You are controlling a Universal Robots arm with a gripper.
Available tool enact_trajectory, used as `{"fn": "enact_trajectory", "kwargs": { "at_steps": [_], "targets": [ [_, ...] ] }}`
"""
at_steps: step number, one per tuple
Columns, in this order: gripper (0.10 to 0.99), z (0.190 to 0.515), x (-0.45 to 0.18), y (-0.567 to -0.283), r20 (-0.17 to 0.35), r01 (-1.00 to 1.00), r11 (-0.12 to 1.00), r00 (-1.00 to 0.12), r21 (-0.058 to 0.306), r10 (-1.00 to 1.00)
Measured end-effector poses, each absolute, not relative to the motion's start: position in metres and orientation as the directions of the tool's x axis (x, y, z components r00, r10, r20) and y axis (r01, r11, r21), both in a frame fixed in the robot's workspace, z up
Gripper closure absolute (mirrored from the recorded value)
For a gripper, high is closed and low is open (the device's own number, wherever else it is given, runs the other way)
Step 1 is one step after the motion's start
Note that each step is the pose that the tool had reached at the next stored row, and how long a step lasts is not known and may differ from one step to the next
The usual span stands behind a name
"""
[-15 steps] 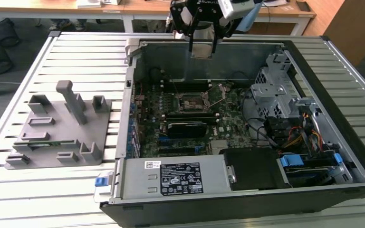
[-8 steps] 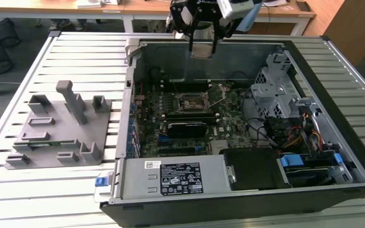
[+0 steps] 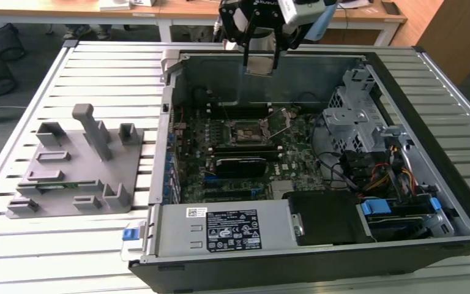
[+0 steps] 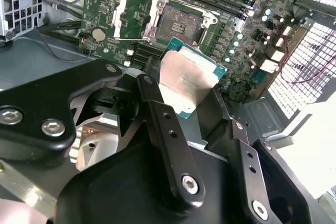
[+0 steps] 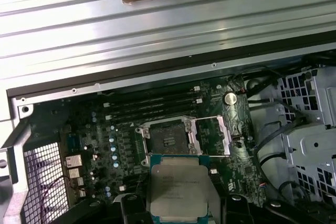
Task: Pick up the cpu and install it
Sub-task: 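Place the cpu into insertion slot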
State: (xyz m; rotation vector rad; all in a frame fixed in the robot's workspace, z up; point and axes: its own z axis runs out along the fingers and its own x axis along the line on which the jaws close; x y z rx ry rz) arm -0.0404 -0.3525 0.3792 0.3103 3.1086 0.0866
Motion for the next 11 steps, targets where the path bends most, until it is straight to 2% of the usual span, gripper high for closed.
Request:
{"fn": "enact_trajectory", "kwargs": {
  "at_steps": [11],
  "targets": [
    [0.561, 0.3792, -0.0403, -0.3525, -0.011, 0.241, 0.969, -0.97, 0.057, 0.242]
  ]
}}
